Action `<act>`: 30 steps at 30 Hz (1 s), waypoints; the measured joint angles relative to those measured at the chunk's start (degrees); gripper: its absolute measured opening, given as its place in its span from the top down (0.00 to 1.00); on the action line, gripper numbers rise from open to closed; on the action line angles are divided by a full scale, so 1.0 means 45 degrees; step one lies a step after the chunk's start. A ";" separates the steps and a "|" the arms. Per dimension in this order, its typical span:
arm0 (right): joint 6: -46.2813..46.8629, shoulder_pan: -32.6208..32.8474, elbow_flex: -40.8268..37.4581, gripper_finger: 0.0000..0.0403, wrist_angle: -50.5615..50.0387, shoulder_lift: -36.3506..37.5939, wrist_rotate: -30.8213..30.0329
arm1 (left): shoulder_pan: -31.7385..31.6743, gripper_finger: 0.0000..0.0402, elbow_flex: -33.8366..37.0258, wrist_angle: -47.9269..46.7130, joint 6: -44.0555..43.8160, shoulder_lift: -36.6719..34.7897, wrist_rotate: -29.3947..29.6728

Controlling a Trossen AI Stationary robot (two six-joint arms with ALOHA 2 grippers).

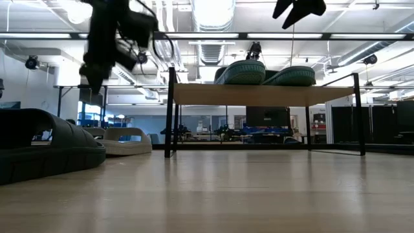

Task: Pick and place slides into the shelf
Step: Put the left gray slide under the shelf

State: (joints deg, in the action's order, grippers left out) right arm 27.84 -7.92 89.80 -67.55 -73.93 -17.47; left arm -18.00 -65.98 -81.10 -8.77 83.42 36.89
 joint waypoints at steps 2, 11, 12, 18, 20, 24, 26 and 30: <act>0.0102 0.0004 -0.0004 0.41 -0.0060 0.0005 0.0000 | 0.0000 0.88 -0.0005 0.0266 0.0010 0.0769 0.0147; 0.1046 0.0004 -0.0004 0.41 -0.0974 0.0005 0.0549 | -0.0993 0.55 0.0292 0.0062 -0.1224 0.2695 0.0827; 0.1166 0.0004 -0.0004 0.41 -0.1040 0.0005 0.0549 | -0.1187 0.53 0.0455 0.0139 -0.1224 0.2684 0.0831; 0.1388 -0.0001 -0.0003 0.41 -0.1132 0.0005 0.0544 | -0.2121 0.48 0.2343 0.1978 -0.0487 0.1456 0.0810; 0.1385 -0.0024 -0.0004 0.41 -0.1132 0.0005 0.0544 | -0.2292 0.48 0.2936 0.3195 0.0091 0.0876 0.0774; 0.1385 -0.0328 -0.0004 0.41 -0.1093 0.0005 0.0544 | -0.2370 0.48 0.3572 0.4531 0.0945 0.0170 0.0922; 0.1378 -0.0558 -0.0004 0.41 -0.1000 -0.0015 0.0544 | -0.2491 0.48 0.3747 0.5094 0.1562 0.0051 0.0960; 0.1383 -0.0932 -0.0004 0.41 -0.0734 -0.0024 0.0544 | -0.2970 0.48 0.3867 0.5914 0.2398 0.0273 0.1146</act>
State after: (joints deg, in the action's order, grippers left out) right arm 34.06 -12.11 89.78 -70.85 -74.04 -15.03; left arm -31.36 -48.57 -54.49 2.02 84.65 42.04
